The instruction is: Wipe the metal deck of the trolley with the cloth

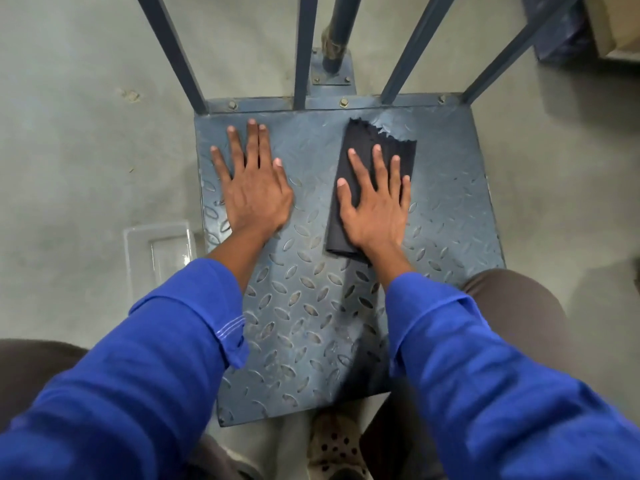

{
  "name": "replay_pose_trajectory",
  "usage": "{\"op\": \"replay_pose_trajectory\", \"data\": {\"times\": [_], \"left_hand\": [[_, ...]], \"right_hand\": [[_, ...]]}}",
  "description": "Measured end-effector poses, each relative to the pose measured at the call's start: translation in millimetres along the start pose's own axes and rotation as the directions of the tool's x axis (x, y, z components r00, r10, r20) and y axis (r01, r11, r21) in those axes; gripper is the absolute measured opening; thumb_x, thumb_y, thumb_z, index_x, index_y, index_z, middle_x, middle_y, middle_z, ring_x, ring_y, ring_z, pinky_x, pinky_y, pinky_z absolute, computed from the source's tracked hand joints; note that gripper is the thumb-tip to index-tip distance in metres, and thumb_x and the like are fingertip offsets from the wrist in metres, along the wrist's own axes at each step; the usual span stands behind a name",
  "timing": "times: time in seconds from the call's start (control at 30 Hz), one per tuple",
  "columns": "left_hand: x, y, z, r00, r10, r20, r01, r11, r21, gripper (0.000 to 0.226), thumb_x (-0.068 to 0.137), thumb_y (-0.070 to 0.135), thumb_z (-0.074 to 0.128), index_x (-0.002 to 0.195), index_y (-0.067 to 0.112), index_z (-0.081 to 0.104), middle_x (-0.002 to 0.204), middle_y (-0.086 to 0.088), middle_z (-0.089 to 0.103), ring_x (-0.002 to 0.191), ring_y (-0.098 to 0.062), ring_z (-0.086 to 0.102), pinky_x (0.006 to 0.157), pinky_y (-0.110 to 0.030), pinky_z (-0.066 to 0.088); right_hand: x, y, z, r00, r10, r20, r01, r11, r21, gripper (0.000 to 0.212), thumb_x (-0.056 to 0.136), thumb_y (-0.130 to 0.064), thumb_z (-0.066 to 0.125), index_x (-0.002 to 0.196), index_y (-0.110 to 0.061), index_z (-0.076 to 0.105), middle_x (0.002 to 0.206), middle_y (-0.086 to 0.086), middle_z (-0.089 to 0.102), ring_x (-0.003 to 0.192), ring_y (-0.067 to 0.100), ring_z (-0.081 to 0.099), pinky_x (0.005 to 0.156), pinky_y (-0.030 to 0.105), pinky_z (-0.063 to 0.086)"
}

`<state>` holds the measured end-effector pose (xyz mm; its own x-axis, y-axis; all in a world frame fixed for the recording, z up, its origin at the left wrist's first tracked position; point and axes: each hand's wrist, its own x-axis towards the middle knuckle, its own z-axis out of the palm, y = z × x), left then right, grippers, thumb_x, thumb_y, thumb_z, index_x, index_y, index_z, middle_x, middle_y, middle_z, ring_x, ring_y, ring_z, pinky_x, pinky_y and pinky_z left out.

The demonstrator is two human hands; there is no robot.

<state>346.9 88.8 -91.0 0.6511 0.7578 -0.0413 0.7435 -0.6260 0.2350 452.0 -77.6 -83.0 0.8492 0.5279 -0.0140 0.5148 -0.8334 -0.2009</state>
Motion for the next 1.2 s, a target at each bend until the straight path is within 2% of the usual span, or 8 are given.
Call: {"op": "replay_pose_trajectory", "data": {"times": [0.23,0.37,0.53,0.7,0.9,1.07,1.13,1.2], "left_hand": [[1.2,0.1,0.6,1.000,0.011,0.008,-0.011,1.000,0.022,0.066,0.112,0.042,0.011,0.172,0.015,0.003,0.180,-0.002,-0.001,0.166,-0.033,-0.006,0.131,-0.063,-0.003],[1.7,3.3,-1.1,0.998,0.037,0.047,-0.040,0.998,0.054,0.070,0.111,0.045,0.011,0.171,0.010,-0.002,0.180,-0.008,-0.005,0.165,-0.037,-0.009,0.130,-0.065,-0.005],[22.4,-8.5,-5.1,0.956,0.257,0.140,-0.275,0.953,0.130,0.072,0.111,0.051,0.010,0.171,0.014,-0.004,0.177,-0.018,-0.013,0.164,-0.038,-0.015,0.128,-0.068,-0.007],[16.4,-12.2,-2.4,0.947,0.300,0.115,-0.311,0.946,0.091,0.072,0.112,0.052,0.009,0.171,0.013,-0.005,0.178,-0.014,-0.015,0.164,-0.033,-0.017,0.130,-0.062,-0.010],[-38.7,-33.1,-2.8,0.901,0.429,0.071,-0.431,0.902,0.027,0.076,0.109,0.051,0.006,0.171,0.007,0.000,0.179,-0.013,-0.006,0.166,-0.027,-0.011,0.134,-0.050,-0.007],[-56.9,-41.3,-1.8,0.892,0.452,0.023,-0.452,0.892,0.008,0.072,0.109,0.045,0.013,0.171,0.009,0.009,0.180,-0.010,0.003,0.167,-0.024,-0.004,0.135,-0.046,-0.005],[-59.9,-41.6,-2.5,0.894,0.448,0.017,-0.448,0.894,0.003,0.071,0.109,0.044,0.013,0.172,0.011,0.008,0.180,-0.007,0.002,0.167,-0.022,-0.005,0.135,-0.046,-0.005],[-62.7,-41.5,-4.0,0.897,0.442,0.015,-0.442,0.897,-0.009,0.069,0.110,0.044,0.013,0.172,0.013,0.007,0.180,-0.007,0.001,0.166,-0.021,-0.006,0.135,-0.046,-0.005]], "right_hand": [[24.0,-4.5,3.0,0.997,0.061,-0.037,-0.062,0.998,-0.001,0.062,0.102,-0.066,0.024,0.163,-0.052,0.017,0.176,-0.009,0.010,0.163,0.024,0.003,0.131,0.052,0.006],[34.6,-0.9,2.2,1.000,0.008,-0.019,-0.008,1.000,0.003,0.063,0.102,-0.066,0.022,0.163,-0.051,0.016,0.176,-0.007,0.009,0.163,0.025,0.002,0.130,0.053,0.005],[41.7,1.4,2.1,1.000,-0.015,-0.023,0.015,1.000,0.017,0.062,0.102,-0.066,0.023,0.162,-0.052,0.017,0.176,-0.009,0.009,0.163,0.024,0.001,0.131,0.052,0.003],[42.3,2.8,5.0,0.999,-0.025,-0.046,0.027,0.999,0.037,0.062,0.102,-0.067,0.023,0.162,-0.053,0.019,0.176,-0.009,0.010,0.163,0.024,0.002,0.131,0.050,0.000],[-4.5,-9.3,7.9,0.982,0.182,-0.057,-0.177,0.980,0.096,0.064,0.103,-0.066,0.019,0.164,-0.048,0.016,0.176,-0.005,0.007,0.163,0.025,-0.002,0.131,0.052,0.000],[-67.0,-26.3,16.8,0.993,-0.094,-0.069,0.096,0.995,0.026,0.061,0.104,-0.067,0.024,0.163,-0.051,0.020,0.175,-0.010,0.012,0.163,0.021,0.004,0.132,0.048,0.005],[-52.2,-7.8,11.1,0.997,-0.056,-0.057,0.058,0.998,0.025,0.062,0.102,-0.069,0.023,0.162,-0.054,0.018,0.175,-0.012,0.011,0.163,0.019,0.003,0.132,0.047,0.003],[-23.8,13.4,3.5,0.997,0.062,-0.054,-0.061,0.998,0.024,0.063,0.101,-0.072,0.021,0.161,-0.055,0.016,0.175,-0.012,0.008,0.163,0.019,0.000,0.132,0.048,0.001]]}}
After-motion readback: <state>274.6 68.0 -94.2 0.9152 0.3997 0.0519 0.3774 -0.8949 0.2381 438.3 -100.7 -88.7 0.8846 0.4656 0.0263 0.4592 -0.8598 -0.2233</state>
